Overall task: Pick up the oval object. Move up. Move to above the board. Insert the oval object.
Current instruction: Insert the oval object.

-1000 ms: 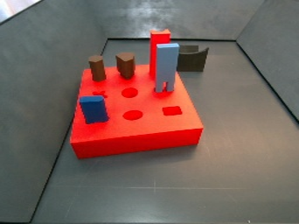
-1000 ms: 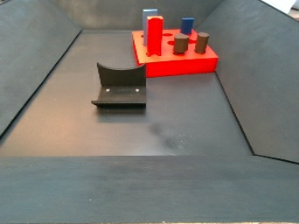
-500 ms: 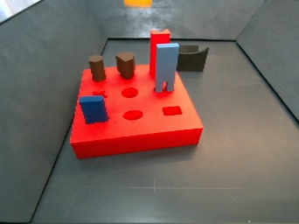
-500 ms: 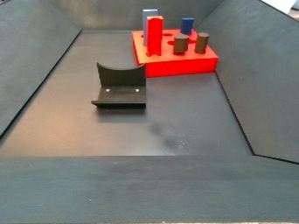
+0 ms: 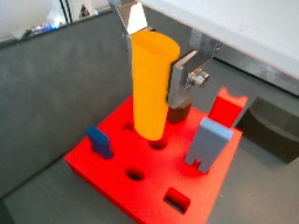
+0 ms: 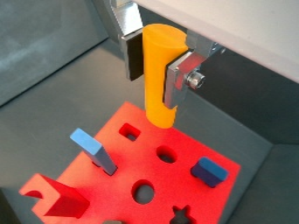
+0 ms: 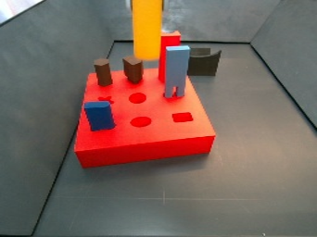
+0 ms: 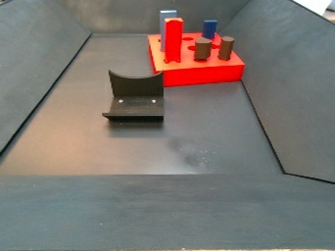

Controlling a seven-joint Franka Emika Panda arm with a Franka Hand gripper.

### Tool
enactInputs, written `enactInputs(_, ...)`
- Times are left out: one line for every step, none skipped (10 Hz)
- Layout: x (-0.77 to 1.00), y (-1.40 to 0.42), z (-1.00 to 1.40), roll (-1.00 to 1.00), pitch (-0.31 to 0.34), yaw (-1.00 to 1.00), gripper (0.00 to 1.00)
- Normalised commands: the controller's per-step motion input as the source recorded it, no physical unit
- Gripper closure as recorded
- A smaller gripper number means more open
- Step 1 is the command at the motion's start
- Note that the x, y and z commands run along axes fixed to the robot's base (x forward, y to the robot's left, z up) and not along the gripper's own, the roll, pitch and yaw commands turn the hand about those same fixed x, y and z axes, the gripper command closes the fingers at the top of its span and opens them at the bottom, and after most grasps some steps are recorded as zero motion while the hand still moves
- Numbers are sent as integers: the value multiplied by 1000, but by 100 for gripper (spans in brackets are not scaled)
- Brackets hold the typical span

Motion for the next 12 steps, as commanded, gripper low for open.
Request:
enactInputs(0, 0, -889, 0, -147, 257, 100)
enactInputs(-160, 0, -809, -13, -196, 357, 100)
enactInputs(-217, 0, -731, -31, -204, 429, 100)
enactInputs(-214, 0, -691, -37, -216, 460, 100)
enactInputs(-80, -26, -791, 0, -143, 143, 100)
enactInputs(0, -100, -783, 17, -96, 0, 100)
enactInputs(0, -106, -766, 7, -119, 0, 100)
enactInputs(157, -57, -677, 37, -43, 0, 100)
enactInputs(211, -9, -494, 139, 20, -57, 100)
enactInputs(0, 0, -471, 180, 29, 0, 100)
enactInputs(0, 0, -414, 153, 3, 0, 100)
enactInputs(0, 0, -366, 64, 0, 0, 100)
